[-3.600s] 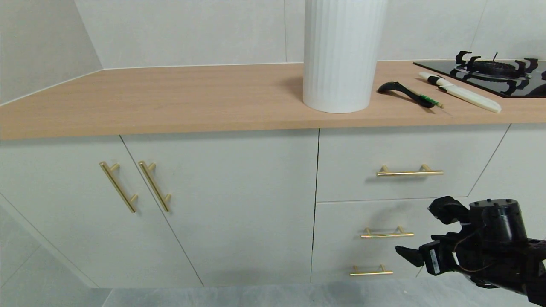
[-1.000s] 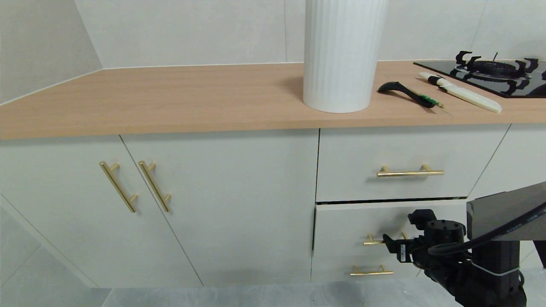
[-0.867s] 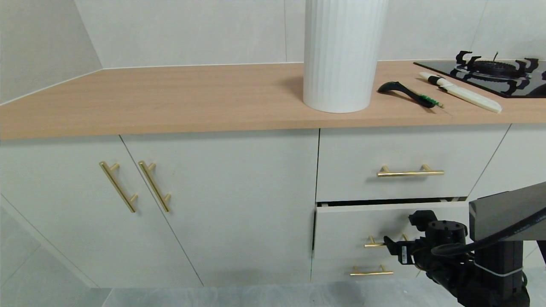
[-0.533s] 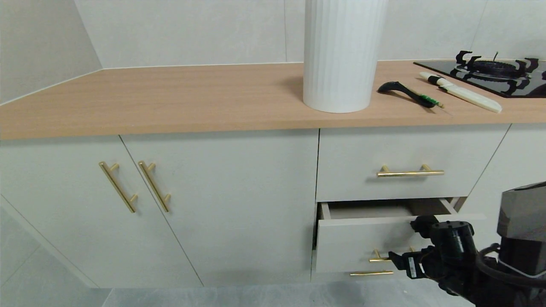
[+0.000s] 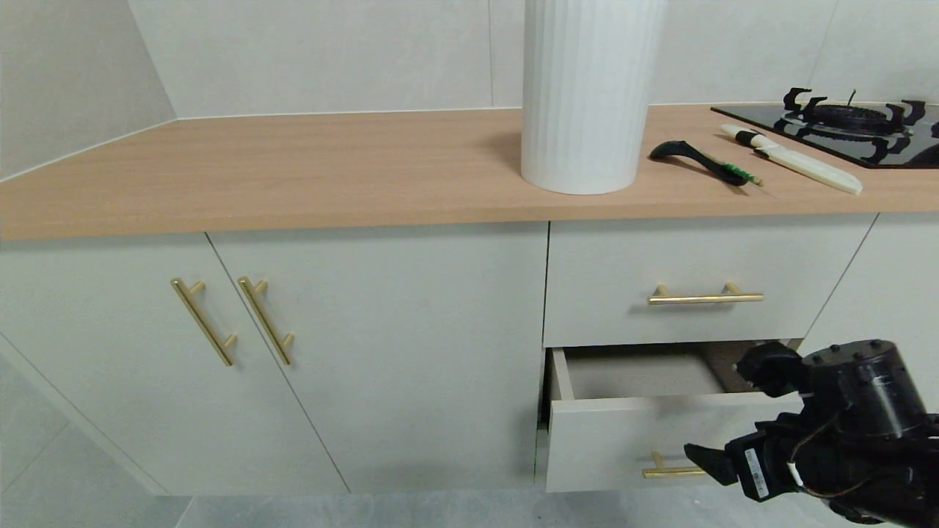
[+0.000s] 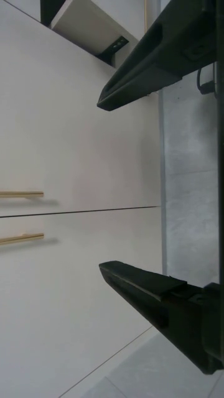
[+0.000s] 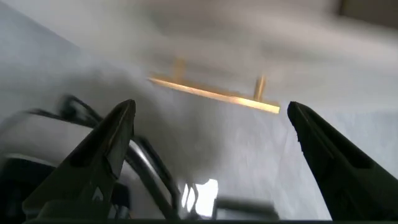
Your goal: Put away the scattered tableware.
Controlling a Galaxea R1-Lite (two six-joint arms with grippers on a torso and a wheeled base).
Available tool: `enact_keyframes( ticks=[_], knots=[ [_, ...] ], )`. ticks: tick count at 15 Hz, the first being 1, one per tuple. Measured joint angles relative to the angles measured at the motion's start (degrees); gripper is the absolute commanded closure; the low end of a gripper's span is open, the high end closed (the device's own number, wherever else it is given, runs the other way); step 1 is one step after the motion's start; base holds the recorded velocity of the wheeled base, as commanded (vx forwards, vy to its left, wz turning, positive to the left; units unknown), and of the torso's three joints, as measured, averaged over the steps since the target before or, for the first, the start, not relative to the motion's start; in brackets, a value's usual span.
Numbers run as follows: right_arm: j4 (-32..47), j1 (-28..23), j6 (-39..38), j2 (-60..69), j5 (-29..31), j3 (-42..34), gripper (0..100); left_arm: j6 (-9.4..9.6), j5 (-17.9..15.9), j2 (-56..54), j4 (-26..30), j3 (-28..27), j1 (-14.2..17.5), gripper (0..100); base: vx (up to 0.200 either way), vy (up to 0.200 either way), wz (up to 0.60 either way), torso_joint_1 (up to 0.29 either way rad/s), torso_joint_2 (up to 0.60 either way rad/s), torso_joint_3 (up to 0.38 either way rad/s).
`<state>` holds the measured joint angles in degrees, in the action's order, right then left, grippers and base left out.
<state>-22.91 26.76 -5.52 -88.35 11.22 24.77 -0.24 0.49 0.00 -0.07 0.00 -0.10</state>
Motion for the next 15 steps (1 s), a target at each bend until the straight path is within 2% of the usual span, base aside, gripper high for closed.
enact_keyframes(
  ticks=[3,7,11,15],
  knots=[
    [-4.73,0.59,-1.89,2.27,0.17,1.22,0,0.02,0.02,0.0,0.0,0.0,0.0,0,0.0,0.0,0.0,0.0,0.0,0.0],
    [-15.65,0.46,-3.56,-4.12,2.22,0.22,0,0.0,0.0,0.0,0.02,0.0,0.0,0,0.0,0.0,0.0,0.0,0.0,0.0],
    [-32.87,-1.13,-5.69,-13.95,7.97,-0.44,0,0.0,0.02,0.0,0.0,0.0,0.02,0,0.0,0.0,0.0,0.0,0.0,0.0],
    [-36.22,-2.51,-5.83,-19.9,8.51,-1.29,0,0.0,0.0,0.0,0.0,0.0,0.02,0,0.0,0.0,0.0,0.0,0.0,0.0]
  ],
)
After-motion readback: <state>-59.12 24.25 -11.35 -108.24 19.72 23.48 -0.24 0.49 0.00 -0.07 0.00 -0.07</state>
